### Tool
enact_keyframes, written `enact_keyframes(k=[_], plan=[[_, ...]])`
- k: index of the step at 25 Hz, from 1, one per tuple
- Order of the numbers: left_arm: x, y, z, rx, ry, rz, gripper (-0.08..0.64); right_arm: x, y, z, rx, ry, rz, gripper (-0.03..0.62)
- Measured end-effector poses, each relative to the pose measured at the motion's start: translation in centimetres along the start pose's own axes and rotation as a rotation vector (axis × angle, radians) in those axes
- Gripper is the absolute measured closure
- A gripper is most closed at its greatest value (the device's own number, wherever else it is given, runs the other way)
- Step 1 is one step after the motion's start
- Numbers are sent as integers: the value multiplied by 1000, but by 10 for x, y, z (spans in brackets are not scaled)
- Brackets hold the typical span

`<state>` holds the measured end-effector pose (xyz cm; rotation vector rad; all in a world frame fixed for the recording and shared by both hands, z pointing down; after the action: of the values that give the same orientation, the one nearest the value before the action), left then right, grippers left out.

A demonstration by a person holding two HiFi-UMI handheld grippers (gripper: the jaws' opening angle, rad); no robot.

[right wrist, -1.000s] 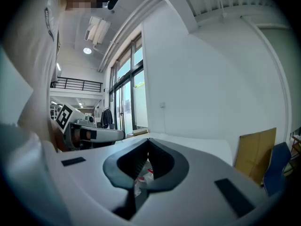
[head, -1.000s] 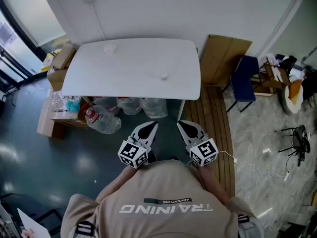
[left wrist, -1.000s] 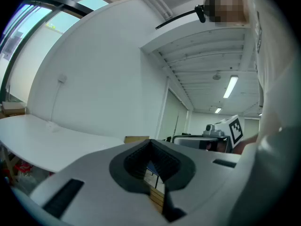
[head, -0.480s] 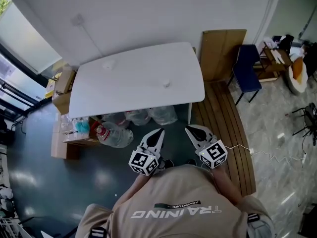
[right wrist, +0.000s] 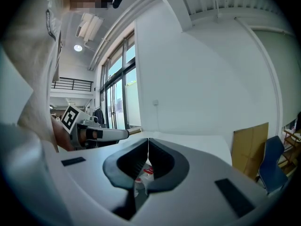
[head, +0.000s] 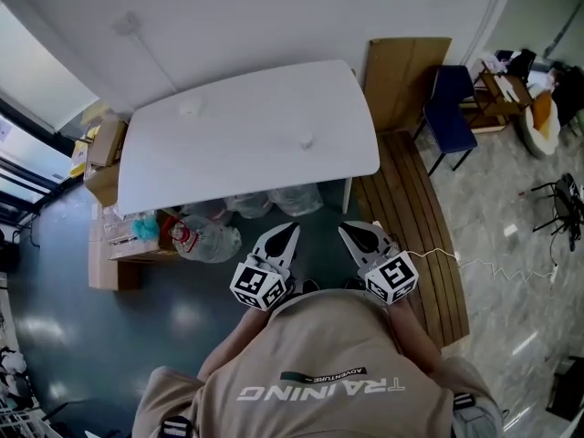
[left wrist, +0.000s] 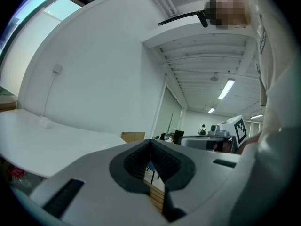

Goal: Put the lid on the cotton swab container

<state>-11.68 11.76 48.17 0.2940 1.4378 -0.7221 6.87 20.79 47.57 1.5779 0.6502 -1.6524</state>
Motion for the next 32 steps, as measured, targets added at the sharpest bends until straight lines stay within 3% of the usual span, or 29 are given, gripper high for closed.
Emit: enact_keyframes(k=[8,16,25,32], plan=[[-5,-33,8,-23,-27,-27,548,-1,5,23,-65,-20,6,574],[-11,-50,27,23,-22,-71,548,3,29,43,-11,-44,5,574],[16,-57,82,80,19,-26,548,19,105,62,42,-13,-41,574],[26,-53,130,153,23,-36,548,24,158,63,116,-2,-20,574]])
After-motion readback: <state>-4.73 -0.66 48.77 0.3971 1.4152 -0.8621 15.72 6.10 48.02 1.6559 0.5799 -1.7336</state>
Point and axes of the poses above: the fingertips, and each gripper's own axes: z forward along the fingers, y to its right, x out of its top, the point moved 8 cm from there along -z, backward along the fingers, and after that the axes turned 14 degrees about x, right-handed, at the moved point
